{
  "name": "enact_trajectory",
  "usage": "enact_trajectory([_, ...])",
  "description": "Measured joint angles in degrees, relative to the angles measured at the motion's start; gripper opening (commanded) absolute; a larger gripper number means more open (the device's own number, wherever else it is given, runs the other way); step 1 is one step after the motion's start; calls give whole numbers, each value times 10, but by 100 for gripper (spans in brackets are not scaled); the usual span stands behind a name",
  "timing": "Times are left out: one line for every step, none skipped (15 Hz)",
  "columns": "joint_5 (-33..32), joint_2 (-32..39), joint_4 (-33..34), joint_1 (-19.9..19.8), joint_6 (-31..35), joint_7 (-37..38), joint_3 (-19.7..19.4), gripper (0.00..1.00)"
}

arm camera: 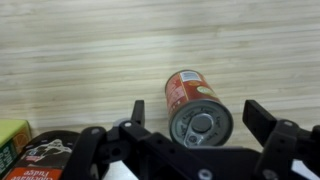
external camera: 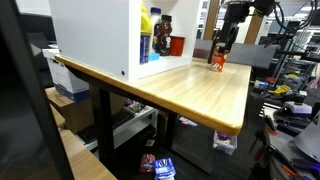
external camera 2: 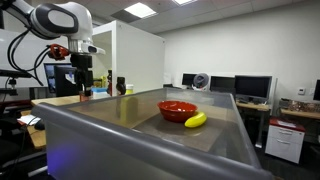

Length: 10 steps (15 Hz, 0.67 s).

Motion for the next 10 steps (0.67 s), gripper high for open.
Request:
enact_trajectory([5,7,3,0,1,0,0,100])
enact_trajectory([11,15,8,0,3,0,0,75])
enact_trajectory([17,23,12,0,4,0,0,75])
enact_trajectory([23,30,17,0,5,0,0,70])
enact_trajectory([27,36,21,0,5,0,0,65])
enact_trajectory([30,41,25,0,5,0,0,60])
enact_trajectory([32,45,27,0,5,0,0,54])
enact_trajectory([33,48,29,0,5,0,0,50])
enact_trajectory([33,50,30,0,5,0,0,44])
enact_trajectory([33,51,30,0,5,0,-1,38])
